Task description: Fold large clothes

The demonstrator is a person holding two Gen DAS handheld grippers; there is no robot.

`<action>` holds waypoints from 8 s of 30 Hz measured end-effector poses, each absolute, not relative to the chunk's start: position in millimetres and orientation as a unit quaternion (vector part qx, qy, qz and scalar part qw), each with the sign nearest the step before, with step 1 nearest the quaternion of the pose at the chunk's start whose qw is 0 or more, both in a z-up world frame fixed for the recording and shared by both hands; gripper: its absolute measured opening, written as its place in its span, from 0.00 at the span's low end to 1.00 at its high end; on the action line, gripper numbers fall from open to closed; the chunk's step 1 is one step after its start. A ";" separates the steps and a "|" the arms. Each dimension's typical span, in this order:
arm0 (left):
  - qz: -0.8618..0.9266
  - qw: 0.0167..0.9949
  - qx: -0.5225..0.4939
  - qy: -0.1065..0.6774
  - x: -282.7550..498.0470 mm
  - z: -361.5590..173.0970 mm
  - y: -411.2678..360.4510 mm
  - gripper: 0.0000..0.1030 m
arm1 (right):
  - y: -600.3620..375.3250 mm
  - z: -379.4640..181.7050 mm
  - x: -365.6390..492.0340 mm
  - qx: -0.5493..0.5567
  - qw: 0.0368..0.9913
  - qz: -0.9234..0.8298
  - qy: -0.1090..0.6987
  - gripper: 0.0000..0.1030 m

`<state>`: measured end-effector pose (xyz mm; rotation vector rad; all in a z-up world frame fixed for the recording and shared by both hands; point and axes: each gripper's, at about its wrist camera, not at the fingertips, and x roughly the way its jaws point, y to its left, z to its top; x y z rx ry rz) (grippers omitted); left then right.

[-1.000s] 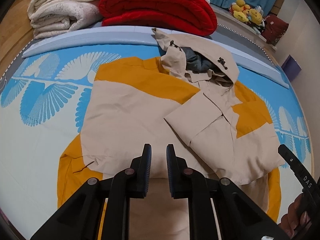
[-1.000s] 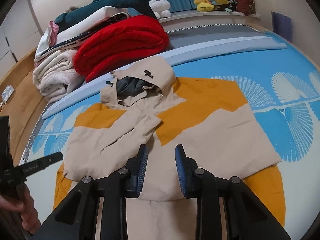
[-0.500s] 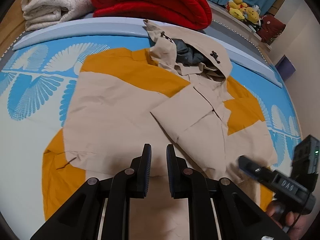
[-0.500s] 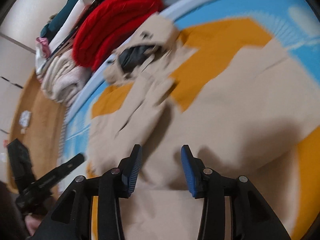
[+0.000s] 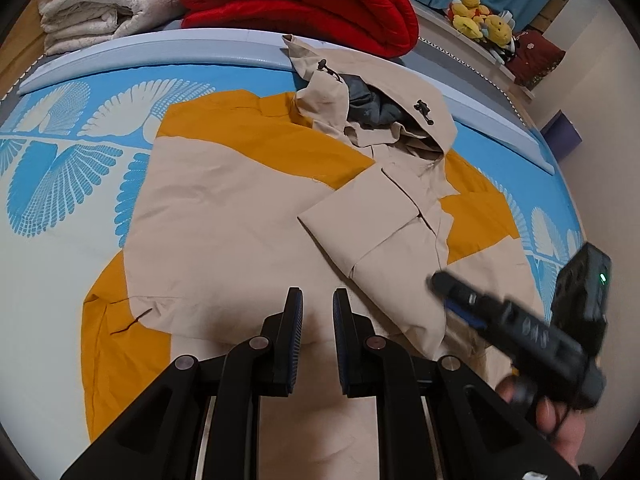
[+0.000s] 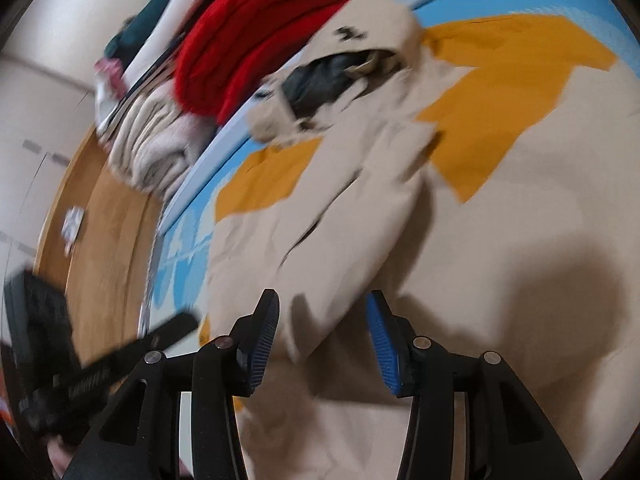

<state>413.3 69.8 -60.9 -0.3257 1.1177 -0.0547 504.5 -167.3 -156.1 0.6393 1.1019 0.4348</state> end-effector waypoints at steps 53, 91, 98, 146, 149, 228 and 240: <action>0.013 0.798 -0.208 0.566 413.1 -75.0 112.6 0.10 | -68.4 -136.4 457.2 0.188 0.776 0.387 0.462 0.14; 0.186 0.773 -0.231 0.560 407.9 -107.5 159.0 0.22 | -286.9 -153.4 483.6 0.245 0.826 -0.098 0.498 0.29; 0.115 0.799 -0.172 0.565 414.7 -109.3 124.1 0.25 | -276.0 -149.2 496.5 0.195 0.844 -0.072 0.495 0.29; 0.069 0.905 -0.051 0.416 386.3 -26.4 34.1 0.43 | -221.6 -5.7 420.8 0.006 0.933 0.036 0.357 0.29; 0.070 0.908 -0.053 0.409 386.8 -23.8 34.1 0.43 | -224.2 -6.4 422.1 0.007 0.933 0.033 0.358 0.29; -0.031 0.873 -0.130 0.469 720.2 -45.2 88.0 0.02 | -294.8 -35.6 475.4 0.096 0.895 -0.004 0.435 0.19; -0.208 0.886 0.117 0.396 411.0 1.8 -10.3 0.03 | -298.5 17.5 447.3 0.147 0.926 0.041 0.346 0.20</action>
